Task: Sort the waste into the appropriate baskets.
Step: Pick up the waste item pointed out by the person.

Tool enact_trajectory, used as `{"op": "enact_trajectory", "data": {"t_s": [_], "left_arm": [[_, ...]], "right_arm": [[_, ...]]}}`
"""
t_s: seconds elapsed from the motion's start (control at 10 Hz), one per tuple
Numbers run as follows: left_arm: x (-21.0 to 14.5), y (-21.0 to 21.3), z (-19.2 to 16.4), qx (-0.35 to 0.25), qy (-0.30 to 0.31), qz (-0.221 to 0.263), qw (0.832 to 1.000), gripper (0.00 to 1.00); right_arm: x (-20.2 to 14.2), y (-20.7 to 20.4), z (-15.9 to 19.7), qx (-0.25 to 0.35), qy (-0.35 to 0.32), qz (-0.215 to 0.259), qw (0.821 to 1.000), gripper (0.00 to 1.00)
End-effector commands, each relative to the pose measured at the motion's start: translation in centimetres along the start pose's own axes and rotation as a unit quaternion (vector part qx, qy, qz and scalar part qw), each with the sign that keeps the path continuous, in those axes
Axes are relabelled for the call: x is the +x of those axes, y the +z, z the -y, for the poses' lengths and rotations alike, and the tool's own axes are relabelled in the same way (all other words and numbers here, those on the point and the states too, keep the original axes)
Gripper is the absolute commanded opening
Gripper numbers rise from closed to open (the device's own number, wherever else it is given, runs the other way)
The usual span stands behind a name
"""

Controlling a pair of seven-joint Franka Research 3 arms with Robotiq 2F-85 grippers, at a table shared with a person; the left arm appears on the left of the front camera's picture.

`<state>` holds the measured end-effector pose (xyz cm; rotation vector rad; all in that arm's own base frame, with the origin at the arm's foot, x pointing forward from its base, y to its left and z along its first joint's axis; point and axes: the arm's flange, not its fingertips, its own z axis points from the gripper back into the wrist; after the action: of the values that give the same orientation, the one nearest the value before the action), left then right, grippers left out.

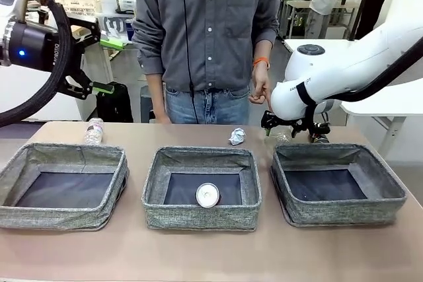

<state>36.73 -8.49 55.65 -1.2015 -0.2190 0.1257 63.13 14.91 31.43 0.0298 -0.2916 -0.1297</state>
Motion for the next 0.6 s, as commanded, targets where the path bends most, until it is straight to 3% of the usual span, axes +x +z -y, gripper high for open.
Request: {"op": "enact_trajectory", "data": {"t_s": [0.0,0.1,0.2,0.3,0.4,0.5], "left_arm": [[0.03,0.10,-0.08,-0.002,-0.010,-0.002,1.000,1.00],[0.03,0.10,-0.08,-0.002,-0.010,-0.002,1.000,1.00],[0.03,0.10,-0.08,-0.002,-0.010,-0.002,1.000,1.00],[0.03,0.10,-0.08,-0.002,-0.010,-0.002,1.000,1.00],[0.03,0.10,-0.08,-0.002,-0.010,-0.002,1.000,1.00],[0.03,0.10,-0.08,-0.002,-0.010,-0.002,1.000,1.00]], "right_arm": [[0.24,-0.07,-0.41,-0.006,-0.016,0.009,1.000,0.78],[0.28,-0.10,-0.34,-0.007,-0.017,0.009,1.000,0.60],[0.30,-0.29,-0.21,-0.013,-0.019,0.007,1.000,0.77],[0.33,-0.48,-0.16,-0.014,-0.022,0.005,1.000,0.40],[0.35,-0.57,-0.09,-0.015,-0.024,0.010,1.000,0.58],[0.36,-0.41,0.06,-0.017,-0.024,0.010,1.000,0.58]]}}
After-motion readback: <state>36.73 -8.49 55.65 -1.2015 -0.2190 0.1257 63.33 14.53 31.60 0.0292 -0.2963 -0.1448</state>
